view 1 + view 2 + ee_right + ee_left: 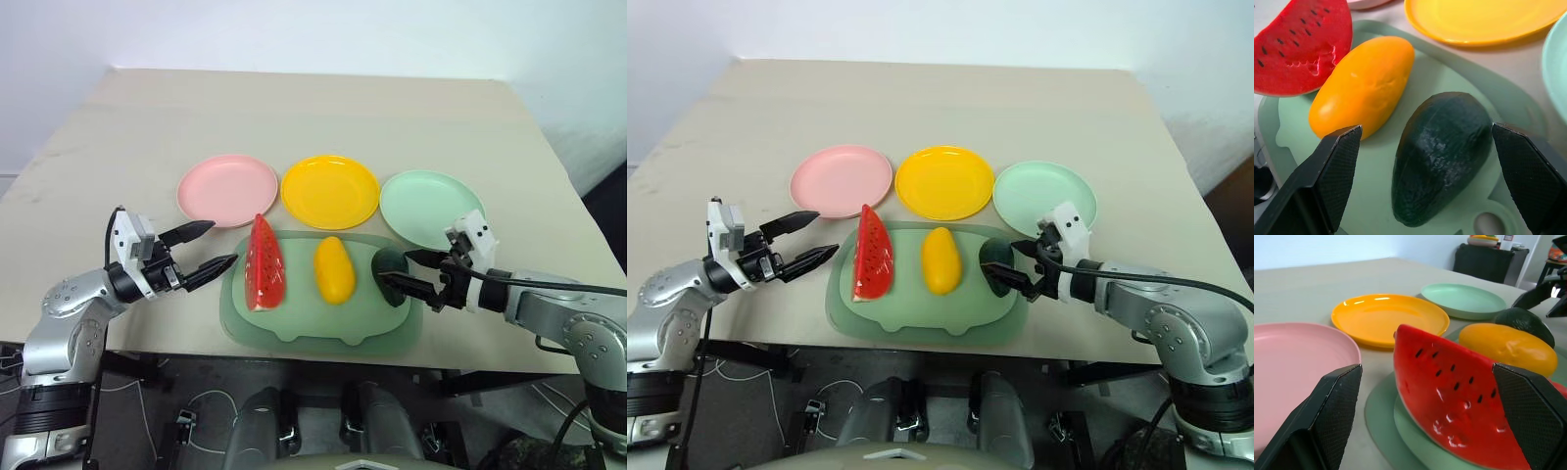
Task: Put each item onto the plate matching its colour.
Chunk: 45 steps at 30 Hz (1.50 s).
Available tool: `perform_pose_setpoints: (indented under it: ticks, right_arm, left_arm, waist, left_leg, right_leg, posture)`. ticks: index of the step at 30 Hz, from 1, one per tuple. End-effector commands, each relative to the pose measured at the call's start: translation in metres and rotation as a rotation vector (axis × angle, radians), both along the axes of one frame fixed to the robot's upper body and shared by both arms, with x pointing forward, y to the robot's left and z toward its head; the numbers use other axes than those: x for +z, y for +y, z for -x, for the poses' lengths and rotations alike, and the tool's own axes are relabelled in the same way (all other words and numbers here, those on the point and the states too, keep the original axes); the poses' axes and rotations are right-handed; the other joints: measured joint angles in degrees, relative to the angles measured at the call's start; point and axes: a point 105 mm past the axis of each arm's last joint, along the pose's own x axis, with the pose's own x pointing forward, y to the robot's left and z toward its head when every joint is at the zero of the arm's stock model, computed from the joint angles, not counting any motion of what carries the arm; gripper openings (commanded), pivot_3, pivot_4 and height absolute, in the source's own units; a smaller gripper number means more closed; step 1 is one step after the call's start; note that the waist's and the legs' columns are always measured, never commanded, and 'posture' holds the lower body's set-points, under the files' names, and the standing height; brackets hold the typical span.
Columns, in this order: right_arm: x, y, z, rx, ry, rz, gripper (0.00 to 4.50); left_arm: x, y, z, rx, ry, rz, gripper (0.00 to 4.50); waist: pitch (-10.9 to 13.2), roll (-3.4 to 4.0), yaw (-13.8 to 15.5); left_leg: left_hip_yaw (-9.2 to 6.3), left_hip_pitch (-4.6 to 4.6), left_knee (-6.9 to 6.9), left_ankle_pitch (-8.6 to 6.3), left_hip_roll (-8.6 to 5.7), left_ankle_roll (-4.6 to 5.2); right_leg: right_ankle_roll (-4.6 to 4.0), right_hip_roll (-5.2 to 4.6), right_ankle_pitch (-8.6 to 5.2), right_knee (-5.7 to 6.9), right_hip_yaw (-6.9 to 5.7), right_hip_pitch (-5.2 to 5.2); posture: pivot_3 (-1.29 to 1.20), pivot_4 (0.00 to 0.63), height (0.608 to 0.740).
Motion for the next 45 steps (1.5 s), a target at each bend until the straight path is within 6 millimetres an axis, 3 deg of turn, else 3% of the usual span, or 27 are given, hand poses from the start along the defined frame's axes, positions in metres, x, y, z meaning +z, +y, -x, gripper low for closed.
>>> perform_pose_setpoints:
  ticks: [1, 10, 13, 17, 21, 28, 32, 40, 45]
  right_arm:
    - [0.0, 0.006, -0.002, -0.001, 0.006, 0.001, 4.5]
    - [-0.003, 0.008, -0.008, -0.012, -0.019, 0.042, 4.5]
    - [-0.005, 0.005, -0.01, -0.016, -0.033, 0.076, 3.93]
    - [0.001, 0.004, -0.009, 0.009, -0.057, 0.063, 2.82]
    - [0.0, 0.007, -0.007, 0.042, -0.06, 0.067, 2.81]
    - [0.042, -0.007, -0.018, -0.002, -0.18, 0.0, 2.81]
    - [0.065, -0.04, -0.048, -0.136, -0.247, 0.028, 2.81]
    - [0.048, -0.071, -0.099, -0.27, -0.238, 0.197, 2.81]
    - [0.039, -0.073, -0.12, -0.278, -0.203, 0.228, 2.81]
  left_arm:
    - [0.01, -0.003, 0.001, -0.009, -0.041, -0.008, 4.47]
    - [0.011, -0.002, 0.0, -0.005, -0.045, -0.013, 4.47]
    - [0.012, 0.0, 0.001, -0.001, -0.046, -0.016, 4.5]
    - [0.012, 0.0, 0.001, 0.005, -0.048, -0.016, 4.5]
    - [0.013, 0.0, 0.001, 0.009, -0.05, -0.017, 4.5]
    - [0.013, 0.004, 0.004, 0.032, -0.051, -0.019, 4.5]
    - [0.012, 0.008, 0.006, 0.055, -0.052, -0.021, 4.5]
    - [0.013, 0.009, 0.009, 0.075, -0.056, -0.02, 4.5]
    - [0.011, 0.011, 0.011, 0.091, -0.056, -0.02, 4.5]
  waist:
    - [0.0, 0.0, -0.02]
    - [0.0, 0.0, 0.02]
    - [0.0, 0.0, -0.01]
    - [0.0, 0.0, 0.0]
    - [0.0, 0.0, 0.01]
    - [0.0, 0.01, -0.01]
    - [0.0, 0.01, -0.08]
    - [0.01, 0.02, -0.28]
    - [0.03, 0.04, -0.48]
  left_leg:
    - [0.0, 0.0, 0.0, 0.0, 0.0, 0.0]
    - [0.01, 0.0, 0.01, 0.0, -0.01, 0.0]
    - [0.01, 0.0, 0.01, 0.0, -0.01, 0.0]
    - [0.01, 0.0, 0.01, 0.0, -0.01, 0.0]
    - [0.01, 0.0, 0.01, 0.0, -0.01, 0.0]
    - [0.01, 0.0, 0.01, 0.0, 0.0, 0.0]
    - [0.02, 0.0, 0.01, 0.0, -0.01, 0.0]
    - [0.07, -0.06, 0.02, 0.0, 0.0, 0.0]
    - [0.13, -0.06, 0.16, 0.02, 0.02, -0.02]
  right_leg:
    - [0.01, 0.0, 0.01, 0.01, 0.0, 0.0]
    - [0.1, 0.0, 0.05, 0.01, 0.0, 0.0]
    - [0.1, 0.0, 0.05, 0.01, 0.0, 0.0]
    - [0.08, 0.0, 0.04, 0.01, 0.0, -0.01]
    - [0.1, 0.0, 0.05, 0.01, 0.0, 0.0]
    - [0.1, 0.0, 0.05, 0.01, 0.0, -0.02]
    - [0.06, 0.0, 0.03, 0.01, 0.0, -0.02]
    - [0.1, -0.02, 0.05, 0.13, 0.01, -0.14]
    - [0.15, -0.02, 0.07, 0.41, 0.05, -0.24]
  posture:
    - [0.0, 0.15, 0.696]
    - [0.0, 0.15, 0.696]
    - [0.0, 0.15, 0.696]
    - [0.0, 0.15, 0.696]
    - [0.0, 0.15, 0.696]
    - [0.0, 0.15, 0.696]
    - [0.0, 0.15, 0.696]
    - [0.0, 0.15, 0.696]
    - [0.0, 0.15, 0.696]
